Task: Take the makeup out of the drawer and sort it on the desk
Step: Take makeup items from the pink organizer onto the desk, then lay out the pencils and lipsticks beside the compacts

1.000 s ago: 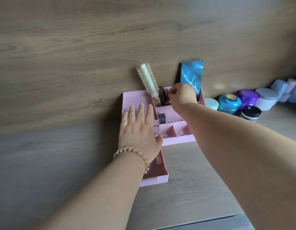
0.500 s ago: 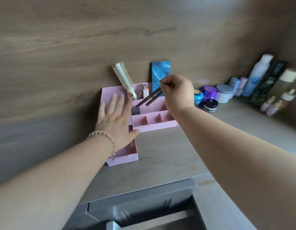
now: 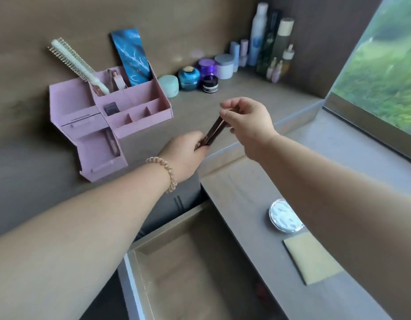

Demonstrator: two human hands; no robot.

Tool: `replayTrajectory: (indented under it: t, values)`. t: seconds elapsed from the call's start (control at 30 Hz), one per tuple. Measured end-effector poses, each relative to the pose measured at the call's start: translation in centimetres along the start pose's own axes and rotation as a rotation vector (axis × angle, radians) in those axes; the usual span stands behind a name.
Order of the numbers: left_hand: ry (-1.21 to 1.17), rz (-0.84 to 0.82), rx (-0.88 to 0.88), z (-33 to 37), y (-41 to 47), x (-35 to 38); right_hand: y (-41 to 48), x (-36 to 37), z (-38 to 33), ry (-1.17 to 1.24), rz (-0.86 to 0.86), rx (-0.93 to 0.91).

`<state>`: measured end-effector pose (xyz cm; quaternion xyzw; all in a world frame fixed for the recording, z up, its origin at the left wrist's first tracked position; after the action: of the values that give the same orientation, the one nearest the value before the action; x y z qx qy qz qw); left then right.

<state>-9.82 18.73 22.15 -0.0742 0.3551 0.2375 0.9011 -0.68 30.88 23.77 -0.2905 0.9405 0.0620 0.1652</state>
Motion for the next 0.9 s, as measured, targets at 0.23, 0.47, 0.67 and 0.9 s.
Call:
replayTrajectory:
  t: [0.23, 0.47, 0.67, 0.9]
  values:
    - [-0.140, -0.278, -0.089, -0.1, -1.6, 11.5, -5.4, -6.1, 10.0, -0.222, 0.182, 0.294]
    - [-0.015, -0.324, -0.164, -1.8, -2.5, 18.0, -12.5, -9.0, 15.4, -0.668, 0.334, 0.269]
    - [0.106, -0.279, -0.165, -2.0, -2.8, 20.3, -18.4, -8.2, 18.3, -0.945, 0.277, 0.192]
    - [0.072, -0.231, -0.155, -1.6, -3.1, 21.6, -21.3, -9.8, 19.2, -0.968, 0.313, 0.247]
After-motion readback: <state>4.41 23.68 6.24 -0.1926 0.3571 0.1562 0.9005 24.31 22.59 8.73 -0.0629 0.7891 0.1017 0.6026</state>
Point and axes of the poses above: each hand's wrist, its own y-axis towards the middle knuckle, its own x-axis out of the palm, z = x × y, the point moved 5 cm from there along y, towards the middle knuckle, and after that the axes turned 15 degrees about -y, right-handed, at the moved point
